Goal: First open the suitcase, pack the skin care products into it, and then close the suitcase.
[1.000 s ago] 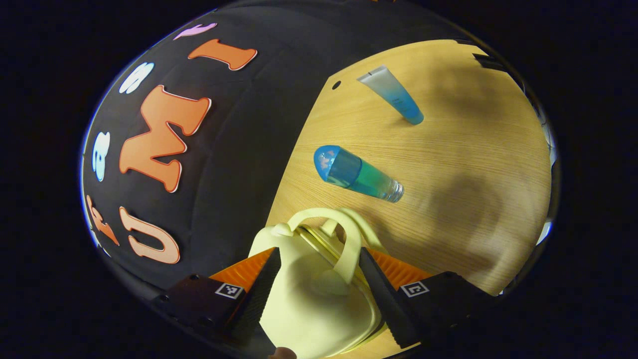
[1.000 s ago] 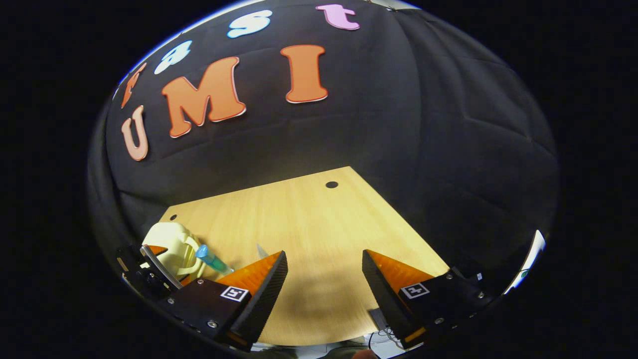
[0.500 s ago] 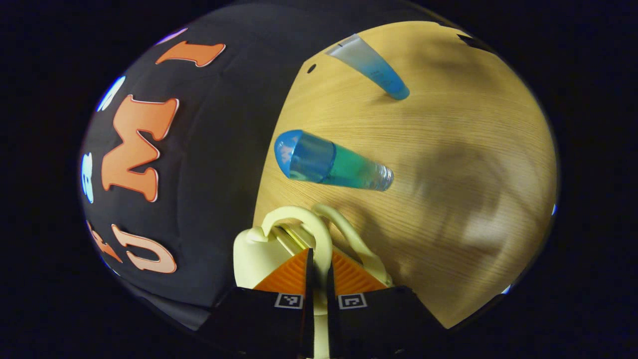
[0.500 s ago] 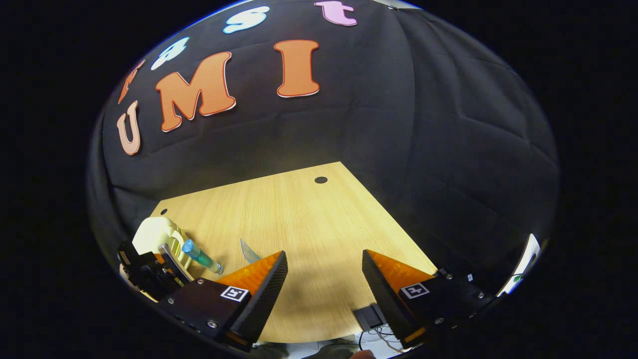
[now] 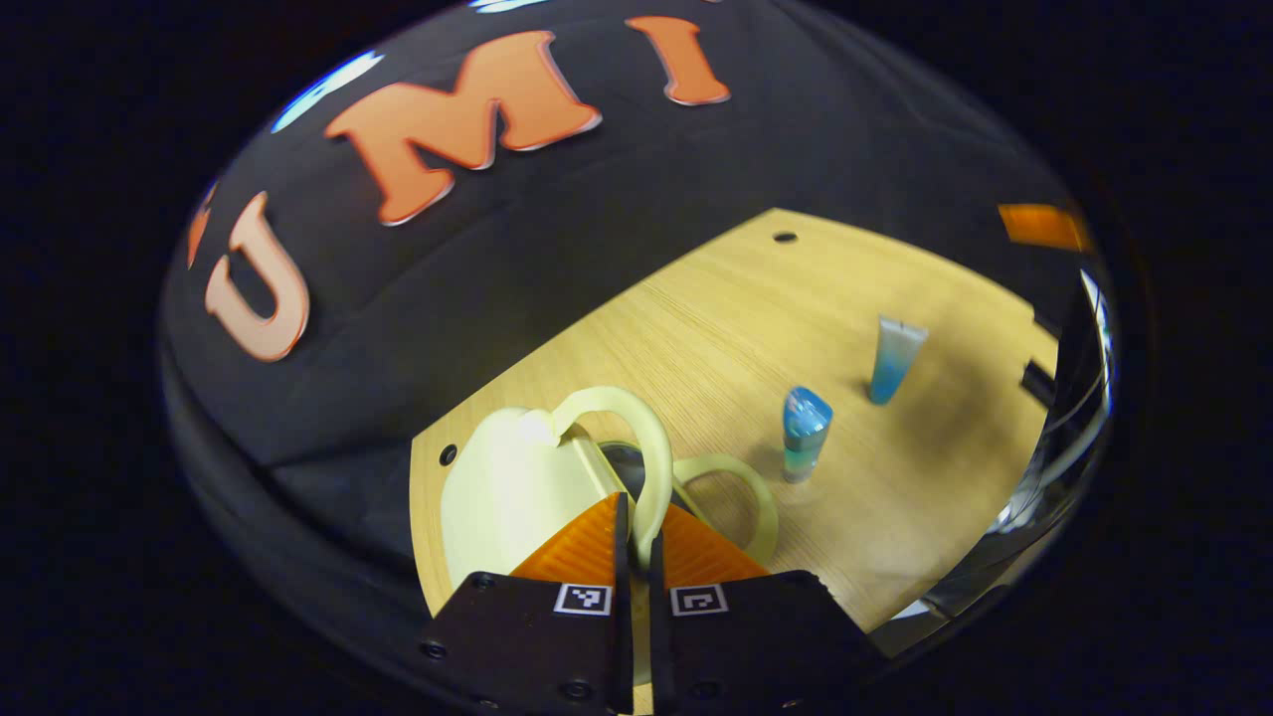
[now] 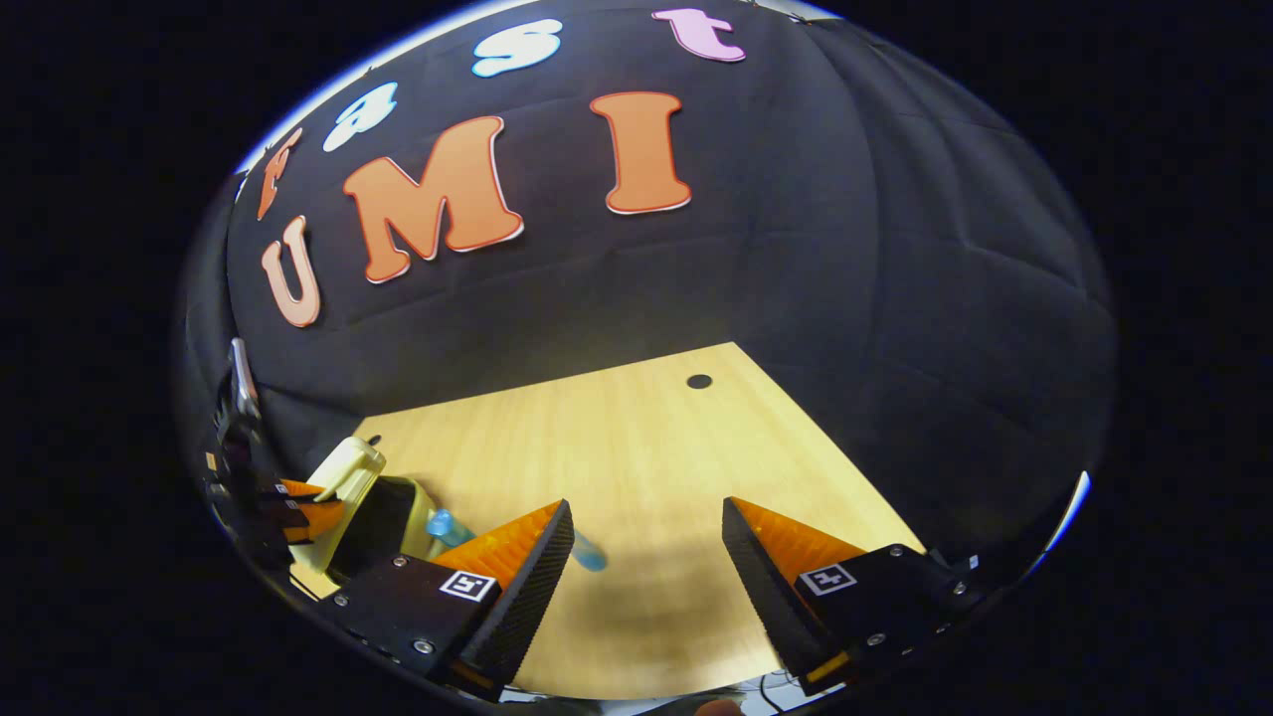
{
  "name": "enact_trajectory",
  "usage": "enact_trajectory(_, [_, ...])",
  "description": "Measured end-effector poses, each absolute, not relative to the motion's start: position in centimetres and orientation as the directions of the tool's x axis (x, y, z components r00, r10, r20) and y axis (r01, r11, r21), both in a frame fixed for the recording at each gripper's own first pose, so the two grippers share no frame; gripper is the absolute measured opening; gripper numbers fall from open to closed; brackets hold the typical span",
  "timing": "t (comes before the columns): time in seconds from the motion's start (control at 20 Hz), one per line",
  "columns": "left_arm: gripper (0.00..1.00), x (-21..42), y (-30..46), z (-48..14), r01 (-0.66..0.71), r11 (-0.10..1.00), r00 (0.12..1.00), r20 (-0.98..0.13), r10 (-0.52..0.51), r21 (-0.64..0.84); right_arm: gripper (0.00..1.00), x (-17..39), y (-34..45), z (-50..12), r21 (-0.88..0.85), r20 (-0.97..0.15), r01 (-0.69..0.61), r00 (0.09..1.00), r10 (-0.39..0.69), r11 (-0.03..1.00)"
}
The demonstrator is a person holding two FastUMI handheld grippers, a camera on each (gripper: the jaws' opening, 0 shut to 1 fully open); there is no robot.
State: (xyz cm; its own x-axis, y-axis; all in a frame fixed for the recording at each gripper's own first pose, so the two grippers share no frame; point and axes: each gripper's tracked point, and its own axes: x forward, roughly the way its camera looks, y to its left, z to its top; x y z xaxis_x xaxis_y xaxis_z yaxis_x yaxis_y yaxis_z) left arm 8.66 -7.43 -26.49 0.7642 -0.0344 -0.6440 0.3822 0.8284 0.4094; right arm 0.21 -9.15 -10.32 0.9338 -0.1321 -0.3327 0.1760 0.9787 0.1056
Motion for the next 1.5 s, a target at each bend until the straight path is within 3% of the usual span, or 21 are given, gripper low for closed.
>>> enact_trajectory(0.1, [0.07,8.8,-4.7,-24.3,0.301,0.905,0.795,-0.604,-0.064,0.301,0.95,0.2,-5.2,-9.4,0.144,-0.323,0.114,0.944,-0.062,0.983])
enact_trajectory(0.35, [0.07,8.0,3.6,-23.4,0.190,0.977,0.827,-0.552,-0.109,0.092,0.95,0.0,1.2,-9.2,0.191,-0.295,0.139,0.952,-0.079,0.972])
enact_trajectory(0.75, [0.04,7.9,23.4,-27.6,0.059,0.997,0.793,-0.609,-0.020,0.045,0.95,-0.8,9.9,-8.4,0.190,-0.284,0.116,0.957,-0.058,0.975])
enact_trajectory(1.1, [0.04,6.7,31.3,-38.7,-0.038,0.998,0.662,-0.747,0.066,0.055,0.95,0.1,11.7,-8.6,0.153,-0.328,0.141,0.941,-0.084,0.978])
enact_trajectory(1.4, [0.04,6.3,33.2,-44.4,-0.060,0.993,0.577,-0.808,0.119,0.103,0.95,0.1,10.9,-9.1,0.117,-0.351,0.171,0.929,-0.120,0.978])
enact_trajectory(1.5, [0.14,5.7,34.7,-44.8,-0.082,0.985,0.554,-0.814,0.173,0.153,0.95,0.0,10.6,-9.3,0.121,-0.354,0.178,0.927,-0.125,0.976])
